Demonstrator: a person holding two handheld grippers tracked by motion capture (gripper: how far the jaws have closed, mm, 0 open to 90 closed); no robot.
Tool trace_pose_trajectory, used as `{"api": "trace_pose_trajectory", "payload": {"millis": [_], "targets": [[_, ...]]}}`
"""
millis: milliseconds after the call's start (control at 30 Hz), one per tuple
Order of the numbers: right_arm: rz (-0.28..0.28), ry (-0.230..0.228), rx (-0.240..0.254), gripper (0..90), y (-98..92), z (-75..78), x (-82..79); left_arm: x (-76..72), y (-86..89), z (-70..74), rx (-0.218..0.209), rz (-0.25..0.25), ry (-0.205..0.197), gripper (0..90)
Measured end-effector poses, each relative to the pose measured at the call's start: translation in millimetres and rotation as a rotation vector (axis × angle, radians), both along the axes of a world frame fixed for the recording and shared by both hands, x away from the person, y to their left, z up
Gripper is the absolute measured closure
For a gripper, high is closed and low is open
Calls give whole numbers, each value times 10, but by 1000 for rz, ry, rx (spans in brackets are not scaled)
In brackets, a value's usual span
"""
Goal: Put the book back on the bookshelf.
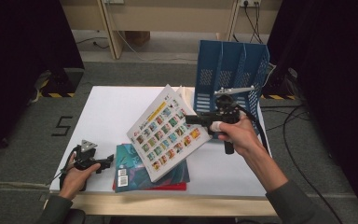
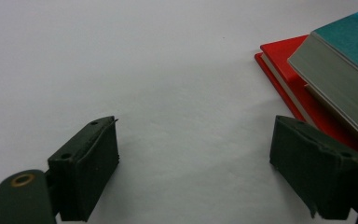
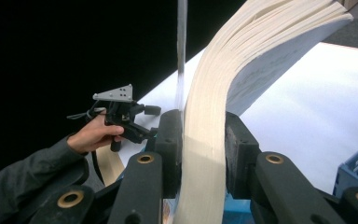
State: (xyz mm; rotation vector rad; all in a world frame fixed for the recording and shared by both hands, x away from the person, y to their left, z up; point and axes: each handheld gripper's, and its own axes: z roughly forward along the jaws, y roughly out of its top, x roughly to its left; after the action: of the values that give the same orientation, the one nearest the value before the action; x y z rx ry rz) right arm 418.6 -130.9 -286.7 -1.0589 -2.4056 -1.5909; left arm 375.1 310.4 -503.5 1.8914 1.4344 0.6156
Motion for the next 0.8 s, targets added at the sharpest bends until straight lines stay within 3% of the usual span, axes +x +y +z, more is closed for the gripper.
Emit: {"api": "trace_pose_trajectory", "payload": {"millis": [33, 200, 300, 500, 633, 800], "targets": [[0, 0, 0, 721, 0, 0, 0, 0, 0, 0, 0, 0, 0, 145], [39, -28, -95, 719, 283, 185, 33, -1, -1, -1, -3, 1, -2, 147], [51, -31, -118, 719, 375, 240, 22, -4, -2, -2, -5, -3, -4, 147], [57, -20, -123, 707, 455, 251, 29, -6, 0, -1, -6, -2, -6, 148], [57, 26, -98, 686, 513, 210, 30, -5, -5, -4, -2, 0, -7, 147], [61, 49, -131, 676, 573, 154, 34, -4, -5, -3, 1, -1, -7, 147]]}}
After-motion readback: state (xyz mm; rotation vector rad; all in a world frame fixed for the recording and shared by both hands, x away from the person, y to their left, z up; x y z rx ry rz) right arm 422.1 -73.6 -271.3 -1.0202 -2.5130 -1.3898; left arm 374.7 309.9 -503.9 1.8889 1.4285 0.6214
